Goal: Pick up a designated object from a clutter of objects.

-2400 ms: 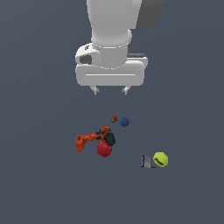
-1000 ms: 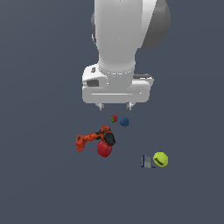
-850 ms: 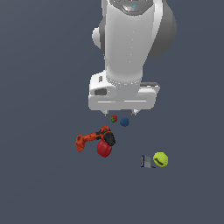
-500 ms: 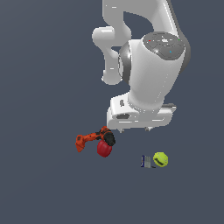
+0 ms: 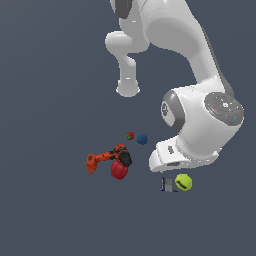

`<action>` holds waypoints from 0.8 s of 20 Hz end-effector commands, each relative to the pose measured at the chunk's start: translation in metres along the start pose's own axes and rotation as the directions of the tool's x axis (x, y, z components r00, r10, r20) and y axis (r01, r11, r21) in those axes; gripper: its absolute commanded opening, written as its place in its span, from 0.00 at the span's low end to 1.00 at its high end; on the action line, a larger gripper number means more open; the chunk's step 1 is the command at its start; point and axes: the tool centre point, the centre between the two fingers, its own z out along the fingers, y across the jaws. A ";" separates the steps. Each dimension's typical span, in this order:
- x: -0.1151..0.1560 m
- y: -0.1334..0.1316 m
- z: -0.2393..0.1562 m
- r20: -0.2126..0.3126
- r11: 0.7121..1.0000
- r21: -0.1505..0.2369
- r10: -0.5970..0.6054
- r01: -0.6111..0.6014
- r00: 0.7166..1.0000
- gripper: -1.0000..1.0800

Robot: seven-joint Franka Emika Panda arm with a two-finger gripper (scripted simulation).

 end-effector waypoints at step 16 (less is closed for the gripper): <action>0.019 -0.068 0.071 -0.001 0.999 0.012 -0.038 0.038 0.999 0.96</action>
